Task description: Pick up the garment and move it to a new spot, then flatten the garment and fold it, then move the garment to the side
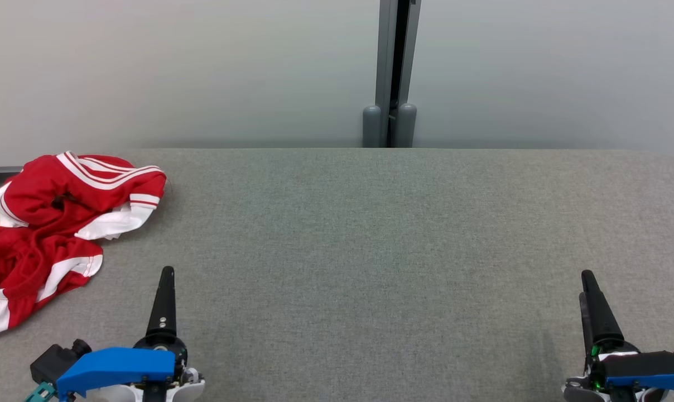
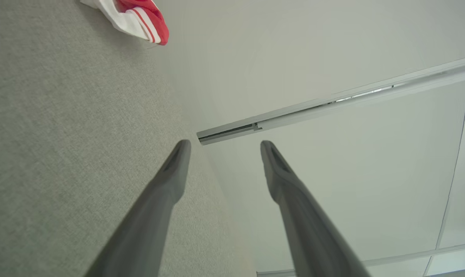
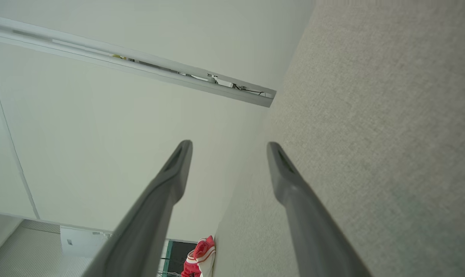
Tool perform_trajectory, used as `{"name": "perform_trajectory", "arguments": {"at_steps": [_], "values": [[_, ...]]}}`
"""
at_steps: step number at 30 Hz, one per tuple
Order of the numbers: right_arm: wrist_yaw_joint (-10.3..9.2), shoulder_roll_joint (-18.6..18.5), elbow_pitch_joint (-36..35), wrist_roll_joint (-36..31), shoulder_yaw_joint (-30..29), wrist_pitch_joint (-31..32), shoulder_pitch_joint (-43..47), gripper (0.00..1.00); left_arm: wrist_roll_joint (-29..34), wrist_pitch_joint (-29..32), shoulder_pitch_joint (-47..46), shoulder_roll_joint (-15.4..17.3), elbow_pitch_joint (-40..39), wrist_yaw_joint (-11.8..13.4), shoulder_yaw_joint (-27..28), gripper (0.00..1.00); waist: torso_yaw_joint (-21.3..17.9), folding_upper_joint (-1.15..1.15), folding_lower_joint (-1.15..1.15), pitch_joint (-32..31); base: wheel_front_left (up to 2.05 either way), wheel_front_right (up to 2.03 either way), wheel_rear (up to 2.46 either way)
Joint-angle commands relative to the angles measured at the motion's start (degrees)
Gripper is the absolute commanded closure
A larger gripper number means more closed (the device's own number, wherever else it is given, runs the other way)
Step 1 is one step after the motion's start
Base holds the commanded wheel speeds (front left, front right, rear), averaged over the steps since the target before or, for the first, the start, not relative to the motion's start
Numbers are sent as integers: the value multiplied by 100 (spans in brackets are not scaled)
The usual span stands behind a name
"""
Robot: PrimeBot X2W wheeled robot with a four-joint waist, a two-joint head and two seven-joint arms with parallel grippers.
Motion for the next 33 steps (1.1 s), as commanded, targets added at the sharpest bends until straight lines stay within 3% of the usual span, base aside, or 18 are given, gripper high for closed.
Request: {"name": "perform_trajectory", "arguments": {"at_steps": [1, 19, 33], "values": [[5, -35, -154, -216, -1, -55, 3, 0, 230, -56, -73, 46, -139, 34, -50, 0, 0, 0, 0, 2, 0, 0, 0], [8, -49, -455, -2462, 273, -422, 155, 0, 2240, -424, -27, 53, -192, 295, -474, 0, -5, 0, 0, 40, 0, 0, 0], [10, -56, -233, -3483, 274, -648, 195, 0, 3278, -650, 21, 57, 40, 326, -683, 0, -3, 0, 0, 36, 0, 0, 0]]}}
